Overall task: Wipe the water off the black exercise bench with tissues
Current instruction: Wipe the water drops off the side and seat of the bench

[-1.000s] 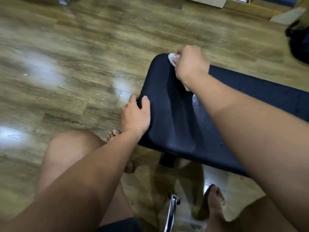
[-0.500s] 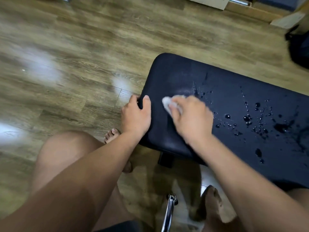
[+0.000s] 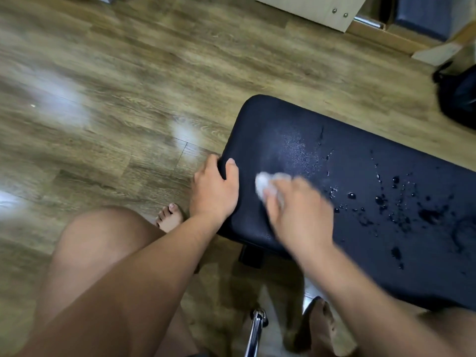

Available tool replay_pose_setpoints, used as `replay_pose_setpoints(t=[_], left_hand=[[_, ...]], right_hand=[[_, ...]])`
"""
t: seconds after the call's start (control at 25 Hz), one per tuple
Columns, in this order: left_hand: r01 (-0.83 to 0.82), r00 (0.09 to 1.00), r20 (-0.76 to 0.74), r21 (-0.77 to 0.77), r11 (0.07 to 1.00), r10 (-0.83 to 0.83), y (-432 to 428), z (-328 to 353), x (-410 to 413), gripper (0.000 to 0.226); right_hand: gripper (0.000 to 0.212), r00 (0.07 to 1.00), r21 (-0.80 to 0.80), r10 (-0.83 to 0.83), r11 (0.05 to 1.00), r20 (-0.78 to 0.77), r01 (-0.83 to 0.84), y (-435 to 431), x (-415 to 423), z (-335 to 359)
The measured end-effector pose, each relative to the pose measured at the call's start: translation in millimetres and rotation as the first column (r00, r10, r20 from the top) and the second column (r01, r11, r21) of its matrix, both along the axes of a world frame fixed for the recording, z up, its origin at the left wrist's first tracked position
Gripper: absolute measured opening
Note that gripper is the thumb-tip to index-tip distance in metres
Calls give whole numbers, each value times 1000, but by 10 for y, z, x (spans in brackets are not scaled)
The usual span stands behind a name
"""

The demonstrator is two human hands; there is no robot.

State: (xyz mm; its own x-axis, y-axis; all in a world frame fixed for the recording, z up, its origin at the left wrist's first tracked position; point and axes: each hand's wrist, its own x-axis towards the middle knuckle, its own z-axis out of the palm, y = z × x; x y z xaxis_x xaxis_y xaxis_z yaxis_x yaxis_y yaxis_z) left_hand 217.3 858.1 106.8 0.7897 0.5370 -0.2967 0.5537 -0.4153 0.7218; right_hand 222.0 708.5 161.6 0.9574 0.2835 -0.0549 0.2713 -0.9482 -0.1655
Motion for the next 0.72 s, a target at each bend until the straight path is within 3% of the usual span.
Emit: replay_pose_setpoints(t=[0.08,0.16,0.28,0.44,0.6,0.72], left_hand=[[12,999,48,18,1000,-13,0,-13,-17,32],[24,997,77,41,999,-27,-6,-14,-33,35],[101,986,120,120,988,-115,-25,14,-61,51],[110,982,137,137,984,-128,-29,16,-37,55],[118,986,104,146,982,-134,-13,-17,-27,54],[130,985,93,156,979,-145,-19,-7,-23,55]], right_hand=[[24,990,62,46,997,-133,-38,-94,-606,102],[24,993,35,88,996,-82,-85,-150,-484,97],[31,998,-81,-46,996,41,49,-59,589,61],[25,981,-16,-194,981,-19,194,56,1694,72],[27,986,37,-165,986,34,164,15,1012,-18],[21,997,52,78,995,29,-80,-178,-122,58]])
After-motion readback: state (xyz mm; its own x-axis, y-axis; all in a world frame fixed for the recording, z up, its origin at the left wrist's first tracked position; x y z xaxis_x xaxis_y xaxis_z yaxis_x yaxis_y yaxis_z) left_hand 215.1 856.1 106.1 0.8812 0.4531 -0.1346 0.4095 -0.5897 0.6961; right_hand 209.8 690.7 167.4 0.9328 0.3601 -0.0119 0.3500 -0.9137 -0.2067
